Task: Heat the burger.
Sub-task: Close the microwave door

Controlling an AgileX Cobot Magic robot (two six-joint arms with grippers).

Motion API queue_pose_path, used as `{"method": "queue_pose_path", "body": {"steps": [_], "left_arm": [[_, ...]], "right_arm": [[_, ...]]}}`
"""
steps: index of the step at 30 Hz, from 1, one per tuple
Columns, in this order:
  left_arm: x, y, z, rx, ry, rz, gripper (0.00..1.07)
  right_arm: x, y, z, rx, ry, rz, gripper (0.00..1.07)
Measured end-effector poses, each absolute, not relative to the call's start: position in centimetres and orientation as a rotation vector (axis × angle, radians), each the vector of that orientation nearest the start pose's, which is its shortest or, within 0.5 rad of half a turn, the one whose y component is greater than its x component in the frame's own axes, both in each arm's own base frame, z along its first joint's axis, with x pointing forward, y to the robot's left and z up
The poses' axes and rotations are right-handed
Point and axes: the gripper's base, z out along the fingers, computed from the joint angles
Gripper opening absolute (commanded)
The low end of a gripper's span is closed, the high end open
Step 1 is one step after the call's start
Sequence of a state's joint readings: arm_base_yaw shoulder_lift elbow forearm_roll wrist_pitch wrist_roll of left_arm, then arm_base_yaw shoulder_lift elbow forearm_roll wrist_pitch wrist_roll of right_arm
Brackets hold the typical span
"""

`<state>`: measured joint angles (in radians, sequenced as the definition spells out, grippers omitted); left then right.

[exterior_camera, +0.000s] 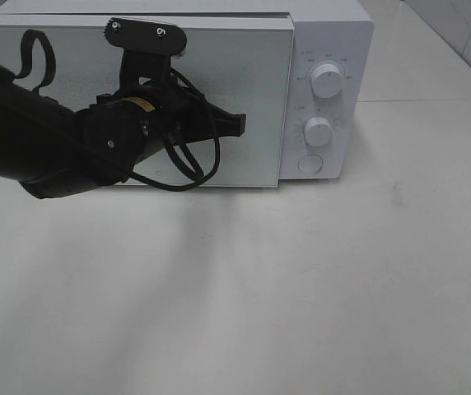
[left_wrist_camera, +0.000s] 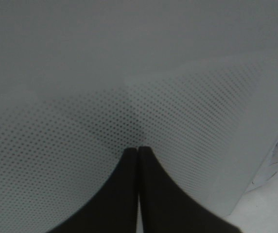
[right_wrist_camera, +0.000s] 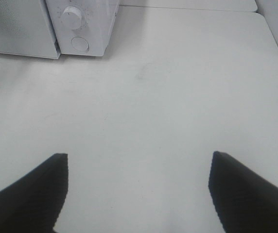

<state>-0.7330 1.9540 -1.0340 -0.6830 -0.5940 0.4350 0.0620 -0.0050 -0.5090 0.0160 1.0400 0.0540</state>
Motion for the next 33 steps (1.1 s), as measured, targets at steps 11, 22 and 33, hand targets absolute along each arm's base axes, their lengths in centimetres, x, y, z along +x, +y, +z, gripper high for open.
{"method": "queue_pose_path", "body": {"steps": [11, 22, 33], "left_arm": [[33.9, -26.5, 17.3, 0.292, 1.925, -0.295, 0.0], [32.8, -27.7, 19.4, 0.335, 1.945, -0.377, 0.03], [29.4, -29.2, 19.1, 0.617, 2.196, -0.563, 0.78]], "right_arm": [[-0.6, 0.1, 28.1, -0.009, 2.011, 0.093, 0.76], [-0.6, 0.1, 28.1, -0.009, 2.011, 0.093, 0.76], [-0.6, 0.1, 28.1, -0.009, 2.011, 0.093, 0.76]]}}
